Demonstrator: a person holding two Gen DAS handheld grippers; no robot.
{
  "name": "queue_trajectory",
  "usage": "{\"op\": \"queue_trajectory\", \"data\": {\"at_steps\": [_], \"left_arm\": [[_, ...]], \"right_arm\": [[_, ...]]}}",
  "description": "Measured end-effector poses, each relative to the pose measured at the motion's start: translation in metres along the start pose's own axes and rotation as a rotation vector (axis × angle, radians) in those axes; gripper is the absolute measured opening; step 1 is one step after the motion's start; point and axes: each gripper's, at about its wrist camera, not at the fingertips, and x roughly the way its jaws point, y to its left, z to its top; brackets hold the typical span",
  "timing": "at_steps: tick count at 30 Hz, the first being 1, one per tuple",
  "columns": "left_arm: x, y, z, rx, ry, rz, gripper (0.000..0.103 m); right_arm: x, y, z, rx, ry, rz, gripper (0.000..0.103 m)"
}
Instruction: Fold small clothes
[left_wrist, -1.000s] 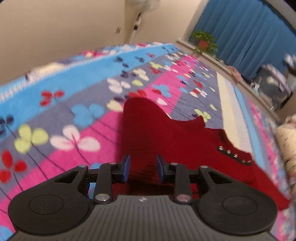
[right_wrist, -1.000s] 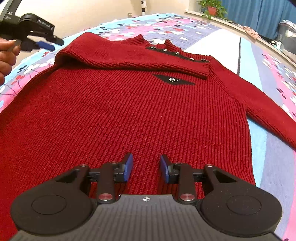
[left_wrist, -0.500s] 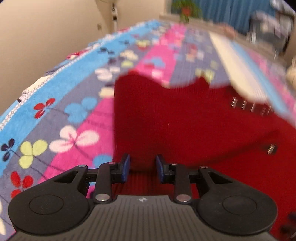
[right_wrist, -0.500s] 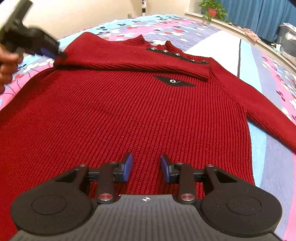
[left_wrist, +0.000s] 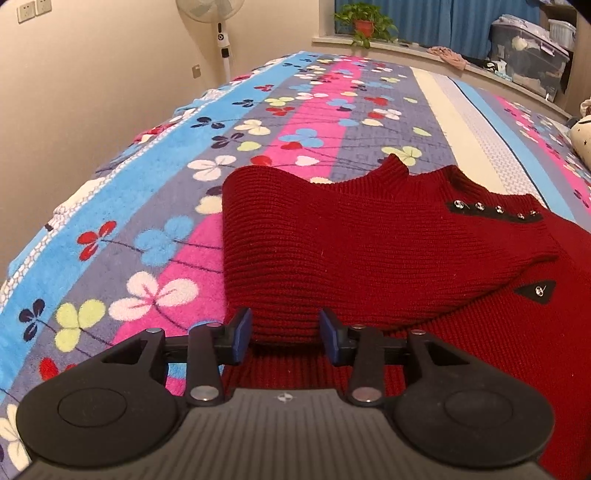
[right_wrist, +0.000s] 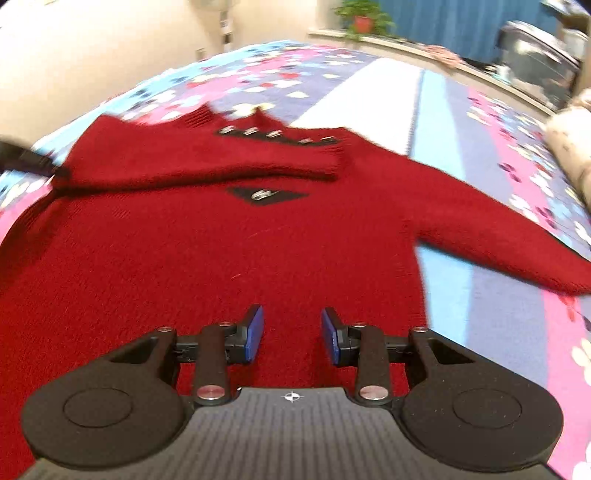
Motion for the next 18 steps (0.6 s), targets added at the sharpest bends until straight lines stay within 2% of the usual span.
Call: {"op": "queue_trajectory", "data": {"at_steps": [3,12,16,18], "left_arm": [[-0.001,-0.001,0.001,-0.009,-0.006,-0.009,0.05],[-0.003,-0.001,0.003,-0.011,-0.01,-0.019,0.051],[-0.003,0.0,0.003,-0.016,-0.011,-0.019,0.051],[-0.004,-0.001,0.003,-0.015,-0.012,-0.015,0.052]], "right_arm": [[-0.005,-0.02,0.007,0.063,-0.031,-0.014,0.036],[-0.013,-0.069,0.018,0.23,-0.096,-0.091,0.036],[-0.012,-0.079,0.02,0.281,-0.106,-0.081,0.026],[-0.013,-0.082,0.021,0.292,-0.111,-0.071,0.025]]}}
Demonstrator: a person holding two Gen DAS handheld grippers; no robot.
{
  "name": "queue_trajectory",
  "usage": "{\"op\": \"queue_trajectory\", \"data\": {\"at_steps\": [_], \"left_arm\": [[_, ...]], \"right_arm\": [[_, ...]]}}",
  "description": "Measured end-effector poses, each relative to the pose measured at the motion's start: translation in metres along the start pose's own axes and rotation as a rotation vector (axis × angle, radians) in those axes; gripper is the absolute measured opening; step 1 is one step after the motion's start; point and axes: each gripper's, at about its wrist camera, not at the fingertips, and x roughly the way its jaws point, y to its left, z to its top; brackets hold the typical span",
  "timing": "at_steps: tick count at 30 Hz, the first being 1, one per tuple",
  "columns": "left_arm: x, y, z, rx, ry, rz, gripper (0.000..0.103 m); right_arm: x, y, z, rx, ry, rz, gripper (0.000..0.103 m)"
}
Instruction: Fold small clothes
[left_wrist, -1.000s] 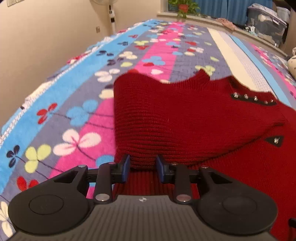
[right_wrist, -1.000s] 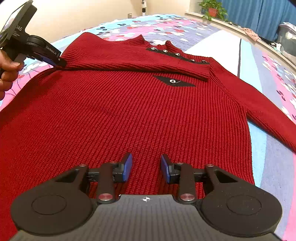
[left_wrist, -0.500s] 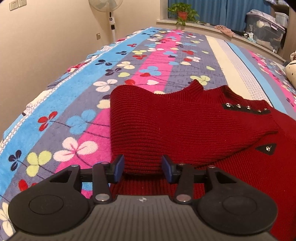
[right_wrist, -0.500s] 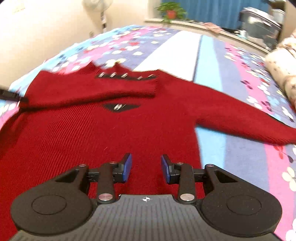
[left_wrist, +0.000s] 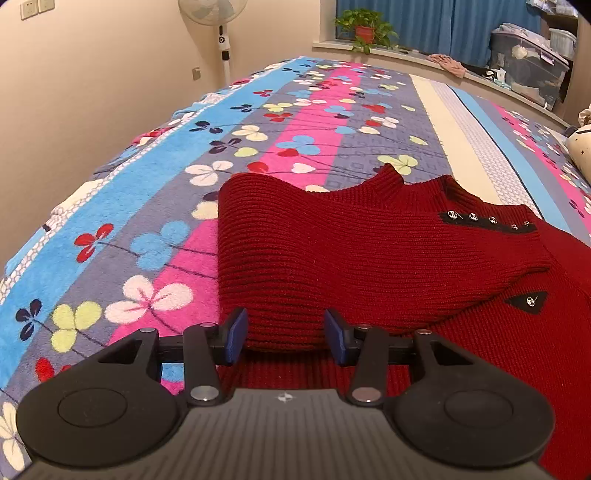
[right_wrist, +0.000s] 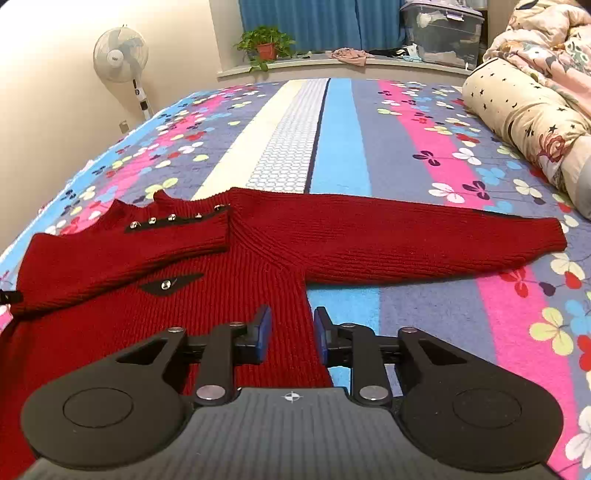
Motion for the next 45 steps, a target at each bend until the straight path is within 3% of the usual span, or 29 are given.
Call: {"op": "queue_trajectory", "data": {"at_steps": [10,18,24,31,36,40,43,45], "left_arm": [[-0.001,0.0,0.002,0.001,-0.008,0.029,0.064],[-0.002,0.0,0.004,-0.008,-0.008,0.026,0.064],[-0.002,-0.001,0.003,0.02,-0.01,0.046,0.064],[-0.004,0.004,0.003,0.029,-0.018,0.057,0.064],[-0.004,0.004,0.003,0.053,-0.011,0.055,0.064],[-0.004,0.004,0.003,0.062,-0.01,0.043,0.064],[-0.002,0.005,0.003,0.066,-0.006,0.046,0.064],[-0.002,0.005,0.002,0.072,-0.005,0.047,0.064]], "right_arm": [[-0.002,-0.006,0.0,0.006,-0.004,-0.005,0.025],[-0.001,-0.028,0.006,0.059,-0.037,-0.004,0.025],[0.013,-0.09,0.014,0.256,-0.092,-0.002,0.03],[0.052,-0.172,0.008,0.464,-0.121,-0.059,0.05],[0.082,-0.222,-0.007,0.643,-0.105,-0.114,0.05],[0.094,-0.244,-0.008,0.724,-0.157,-0.071,0.05],[0.102,-0.252,-0.006,0.731,-0.178,-0.074,0.046],[0.107,-0.256,-0.004,0.724,-0.188,-0.099,0.022]]}}
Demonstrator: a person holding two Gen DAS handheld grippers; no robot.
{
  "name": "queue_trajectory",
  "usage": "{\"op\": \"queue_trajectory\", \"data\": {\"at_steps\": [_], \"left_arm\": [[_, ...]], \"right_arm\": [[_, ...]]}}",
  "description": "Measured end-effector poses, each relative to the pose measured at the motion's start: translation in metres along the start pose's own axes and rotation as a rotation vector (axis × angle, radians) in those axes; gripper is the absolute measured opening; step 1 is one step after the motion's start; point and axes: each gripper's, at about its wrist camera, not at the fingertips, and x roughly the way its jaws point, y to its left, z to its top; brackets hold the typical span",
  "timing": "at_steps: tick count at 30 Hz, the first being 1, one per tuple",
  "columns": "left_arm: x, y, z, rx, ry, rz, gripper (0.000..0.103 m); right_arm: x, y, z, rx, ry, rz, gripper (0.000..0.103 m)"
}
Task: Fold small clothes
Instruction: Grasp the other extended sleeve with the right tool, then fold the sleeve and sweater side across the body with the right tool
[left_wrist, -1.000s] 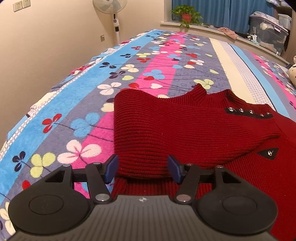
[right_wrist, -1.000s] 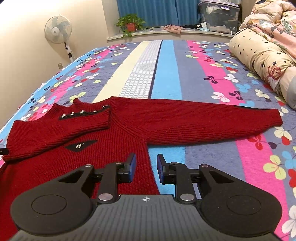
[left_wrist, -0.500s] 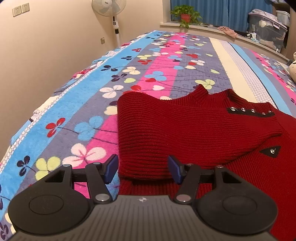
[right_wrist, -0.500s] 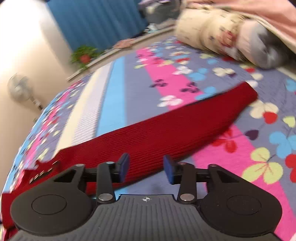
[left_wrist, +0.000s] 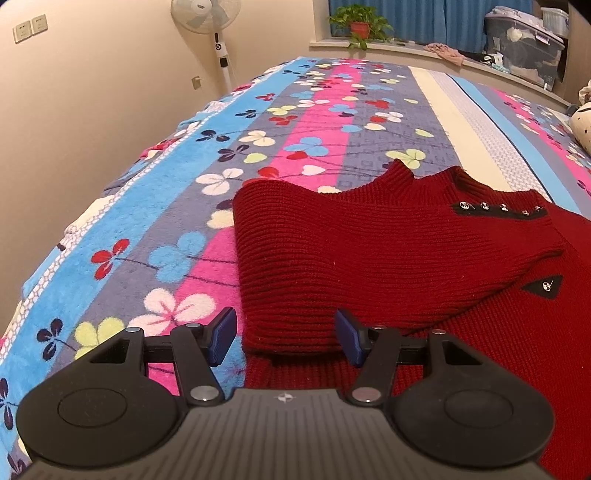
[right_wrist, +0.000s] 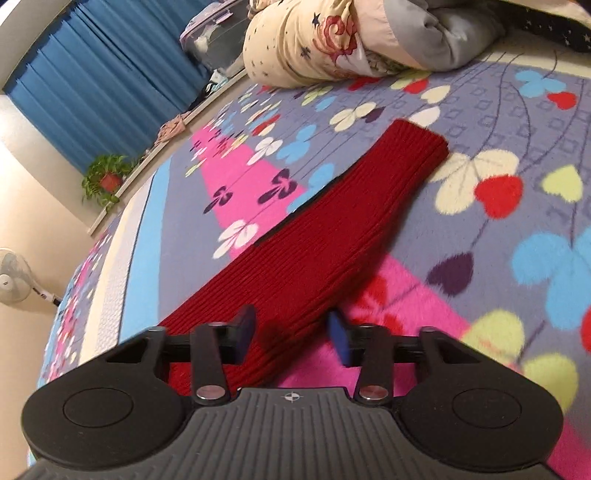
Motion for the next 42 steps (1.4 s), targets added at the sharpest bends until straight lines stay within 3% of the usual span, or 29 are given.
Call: {"op": "queue_trajectory", "data": {"at_steps": [2,8,11,13,16,18,19,21,24,25,26,30,34,38,42], "left_arm": [[0.0,0.0,-0.001,0.007,0.0,0.001,0.064],[-0.002,0.006,0.0,-0.002,-0.006,-0.003,0.064],[-0.005,0.012,0.002,-0.014,-0.009,-0.009,0.064],[-0.008,0.016,0.003,-0.027,-0.017,-0.013,0.064],[-0.01,0.023,0.003,-0.049,-0.02,-0.013,0.064],[-0.01,0.027,0.004,-0.069,-0.014,-0.018,0.064],[-0.01,0.029,0.005,-0.079,-0.011,-0.024,0.064],[-0.012,0.033,0.006,-0.097,-0.013,-0.034,0.064],[-0.015,0.04,0.006,-0.123,-0.014,-0.035,0.064],[-0.016,0.044,0.006,-0.138,-0.013,-0.034,0.064],[-0.017,0.047,0.006,-0.153,-0.013,-0.033,0.064],[-0.019,0.056,0.007,-0.198,-0.014,-0.05,0.064],[-0.019,0.06,0.005,-0.273,-0.007,-0.178,0.057],[-0.007,0.052,-0.002,-0.289,0.058,-0.304,0.055],[0.012,0.032,-0.012,-0.246,0.133,-0.302,0.056]], "right_arm": [[0.001,-0.001,0.002,-0.012,-0.01,-0.008,0.015],[-0.011,0.021,0.0,-0.087,-0.084,-0.021,0.011],[-0.029,0.049,0.001,-0.149,-0.152,-0.016,0.011],[-0.053,0.086,-0.005,-0.264,-0.229,0.008,0.011],[-0.105,0.166,-0.042,-0.517,-0.344,0.171,0.011],[-0.142,0.223,-0.095,-0.754,-0.374,0.391,0.012],[-0.153,0.241,-0.119,-0.835,-0.345,0.489,0.014],[-0.159,0.269,-0.169,-0.928,-0.138,0.647,0.017],[-0.147,0.28,-0.228,-0.97,0.245,0.693,0.022],[-0.147,0.278,-0.242,-0.996,0.329,0.681,0.022],[-0.151,0.275,-0.25,-1.025,0.358,0.653,0.022],[-0.181,0.259,-0.241,-1.103,0.368,0.526,0.025],[-0.215,0.227,-0.209,-1.124,0.315,0.4,0.039],[-0.225,0.177,-0.185,-1.059,0.27,0.277,0.043],[-0.202,0.129,-0.19,-0.925,0.365,0.126,0.043]]}}
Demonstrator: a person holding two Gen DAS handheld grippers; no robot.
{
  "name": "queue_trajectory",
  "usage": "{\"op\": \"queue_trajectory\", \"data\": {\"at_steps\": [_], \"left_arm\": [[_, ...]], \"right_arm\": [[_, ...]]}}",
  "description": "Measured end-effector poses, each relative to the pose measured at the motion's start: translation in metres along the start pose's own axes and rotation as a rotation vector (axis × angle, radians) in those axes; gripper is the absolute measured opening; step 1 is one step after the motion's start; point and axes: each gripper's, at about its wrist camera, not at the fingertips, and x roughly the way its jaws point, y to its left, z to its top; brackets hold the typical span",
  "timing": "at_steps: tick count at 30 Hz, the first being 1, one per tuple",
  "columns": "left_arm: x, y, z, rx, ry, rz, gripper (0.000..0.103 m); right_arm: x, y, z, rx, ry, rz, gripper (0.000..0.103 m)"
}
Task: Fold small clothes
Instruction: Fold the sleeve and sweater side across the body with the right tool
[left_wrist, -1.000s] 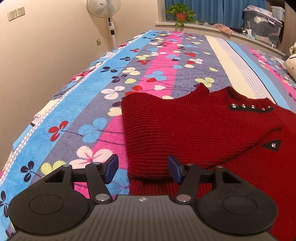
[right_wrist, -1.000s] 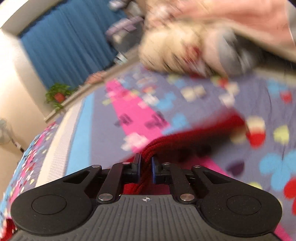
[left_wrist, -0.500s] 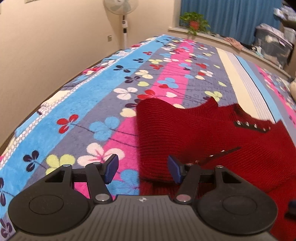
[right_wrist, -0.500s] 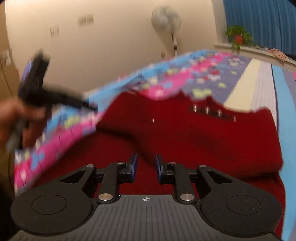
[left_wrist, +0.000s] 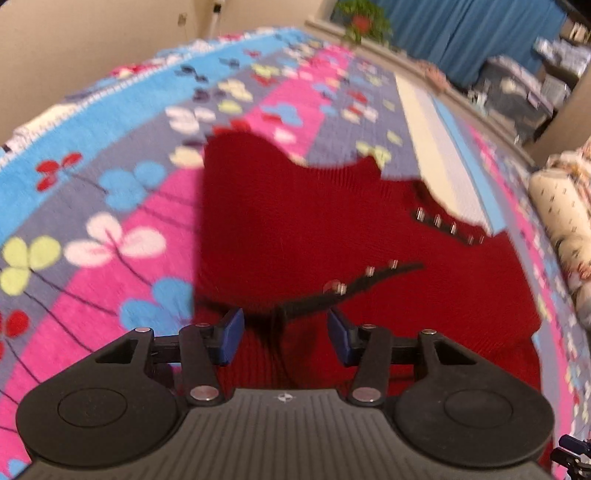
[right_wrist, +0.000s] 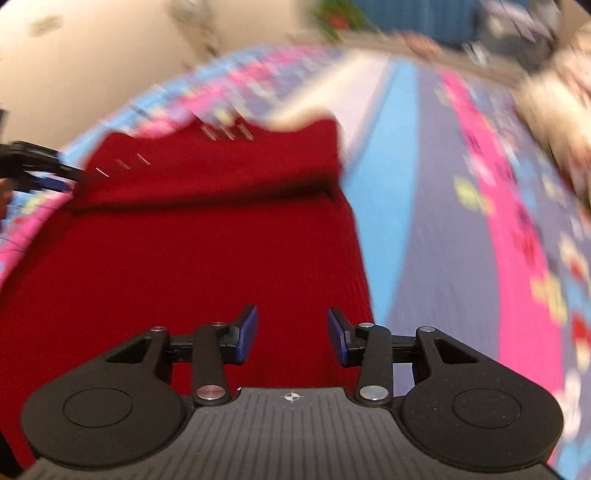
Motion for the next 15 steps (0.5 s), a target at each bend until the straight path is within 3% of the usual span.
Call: {"op": "queue_trajectory", "data": {"at_steps": [3,5,6,7,9,11,12,13,15], "left_arm": [[0.016,-0.008,-0.009,0.037,0.03,0.023,0.055],[0.017,-0.013,-0.011,0.068,0.011,0.028,0.03],[0.014,-0.016,-0.009,0.084,-0.002,0.037,0.022],[0.005,-0.022,-0.008,0.115,-0.034,0.047,0.014],[-0.026,-0.031,0.002,0.185,-0.182,0.023,0.004],[-0.051,-0.022,0.013,0.136,-0.333,-0.026,0.004],[-0.056,-0.016,0.015,0.111,-0.377,-0.013,0.004],[-0.058,-0.01,0.017,0.096,-0.411,0.038,0.004],[-0.049,-0.004,0.019,0.086,-0.419,0.22,0.006]], "right_arm": [[0.015,-0.001,-0.002,-0.029,0.028,-0.034,0.043],[0.027,-0.001,-0.001,-0.019,0.068,-0.03,0.043],[0.033,-0.002,-0.002,-0.008,0.09,-0.035,0.043],[0.038,-0.001,-0.002,-0.007,0.107,-0.043,0.043],[0.041,0.004,-0.002,-0.03,0.115,-0.057,0.043],[0.04,0.009,-0.003,-0.052,0.108,-0.064,0.043],[0.041,0.01,-0.003,-0.055,0.108,-0.066,0.044],[0.043,0.011,-0.004,-0.056,0.107,-0.067,0.044],[0.043,0.011,-0.004,-0.057,0.104,-0.065,0.044]]}}
